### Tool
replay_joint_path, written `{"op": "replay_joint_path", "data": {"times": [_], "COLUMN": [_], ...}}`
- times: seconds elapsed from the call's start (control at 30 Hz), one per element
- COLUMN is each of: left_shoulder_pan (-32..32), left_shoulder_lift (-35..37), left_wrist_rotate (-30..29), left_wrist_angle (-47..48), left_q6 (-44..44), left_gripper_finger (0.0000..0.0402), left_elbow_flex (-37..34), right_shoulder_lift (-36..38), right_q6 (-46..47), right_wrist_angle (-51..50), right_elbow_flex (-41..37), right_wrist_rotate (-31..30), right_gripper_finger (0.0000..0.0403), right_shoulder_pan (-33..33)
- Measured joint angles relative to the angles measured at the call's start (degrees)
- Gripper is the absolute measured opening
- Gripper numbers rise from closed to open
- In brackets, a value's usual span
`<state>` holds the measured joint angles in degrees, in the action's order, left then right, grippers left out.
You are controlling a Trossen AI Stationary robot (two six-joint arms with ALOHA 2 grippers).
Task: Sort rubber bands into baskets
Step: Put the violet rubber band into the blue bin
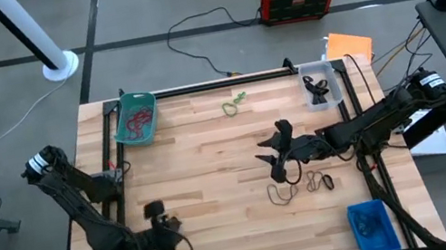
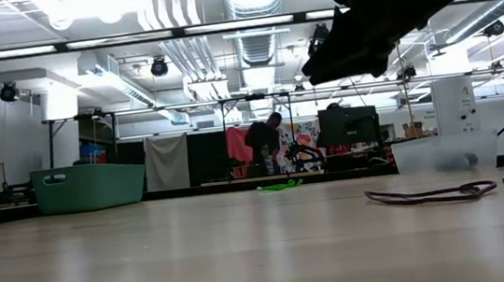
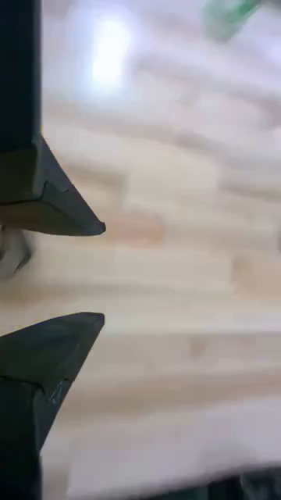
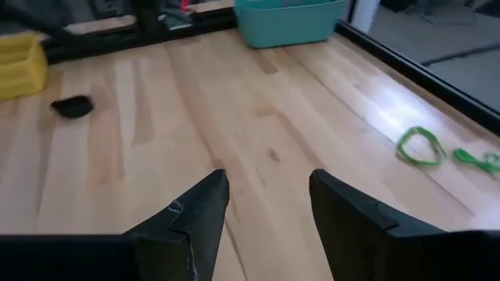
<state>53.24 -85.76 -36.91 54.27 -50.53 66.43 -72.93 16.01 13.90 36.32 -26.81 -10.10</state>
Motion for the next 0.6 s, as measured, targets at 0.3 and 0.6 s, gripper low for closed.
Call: {"op": "replay_joint_path", "data": {"times": [0.3,0.6], "left_shoulder_pan": [-11.2,-17.4], "left_shoulder_lift": [4.4,19.8], "left_wrist_rotate": [-0.4,6.2], "left_wrist_angle": [-4.3,-34.4], "left_q6": [21.4,39.4], "left_gripper_finger": [0.0119,0.0078], "left_elbow_flex": [-7.4,-25.1], "right_shoulder_lift": [-0.3,-0.4], "right_q6": [-0.5,9.5], "right_wrist_angle": [-6.9,-42.5], "right_elbow_flex": [5.9,18.1], "right_wrist_rotate": [3.3,5.1], "right_gripper_finger": [0.0154,0.0150], "right_shoulder_pan": [0.6,0.7]}}
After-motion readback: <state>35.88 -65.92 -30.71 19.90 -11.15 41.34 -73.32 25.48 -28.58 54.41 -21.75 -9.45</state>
